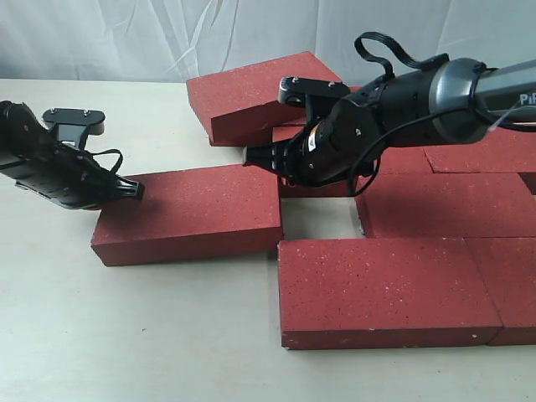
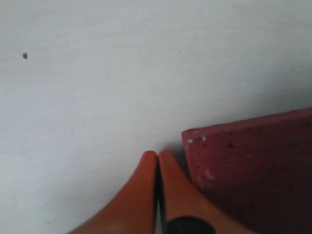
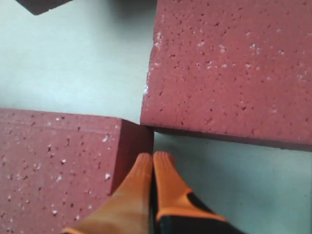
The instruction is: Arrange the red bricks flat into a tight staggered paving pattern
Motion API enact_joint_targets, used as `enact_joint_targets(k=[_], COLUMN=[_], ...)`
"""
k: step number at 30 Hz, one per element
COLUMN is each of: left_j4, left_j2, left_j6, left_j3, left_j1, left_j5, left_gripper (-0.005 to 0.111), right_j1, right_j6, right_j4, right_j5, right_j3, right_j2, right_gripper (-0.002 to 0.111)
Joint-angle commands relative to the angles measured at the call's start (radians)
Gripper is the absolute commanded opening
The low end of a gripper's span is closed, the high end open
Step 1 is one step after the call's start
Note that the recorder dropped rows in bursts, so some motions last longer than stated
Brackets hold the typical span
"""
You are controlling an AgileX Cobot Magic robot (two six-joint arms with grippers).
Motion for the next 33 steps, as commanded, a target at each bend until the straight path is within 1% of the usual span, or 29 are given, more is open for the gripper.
enact_joint_targets(k=[1,4,9,20,27,33], left_j4=[-0.019,-0.011,-0.011,-0.011,-0.008,0.062], left_j2=[0.000,0.000,0.000,0.000,0.000,0.000], left_j6=[-0.001,-0.001,-0.001,-0.001,-0.001,-0.001], left_j3=[-0.003,-0.003,-0.003,-0.003,-0.003,-0.003], left_j1=[-0.009,-0.004,0.001,0.001,0.001,0.002], left_j5=[0.000,-0.002,0.000,0.000,0.000,0.002], left_gripper=[0.000,0.000,0.000,0.000,0.000,0.000], right_j1=[-0.005,-0.005,-0.012,-0.064,-0.069,-0.069], right_j6=[-0.002,-0.002,-0.002,0.002,0.002,0.002], right_j4=[-0.017,-0.036,-0.054,-0.048,-0.046,-0.046], right_j5=[0.010,0.014,-0.037,-0.158,-0.158,-0.141], right_j3=[-0.003,-0.003,-0.003,-0.003,-0.003,-0.003], right_j2=[-0.010,-0.008,0.052,0.082,0.093,0.091], right_gripper=[-0.001,-0.001,-0.001,-0.001,-0.001,-0.001])
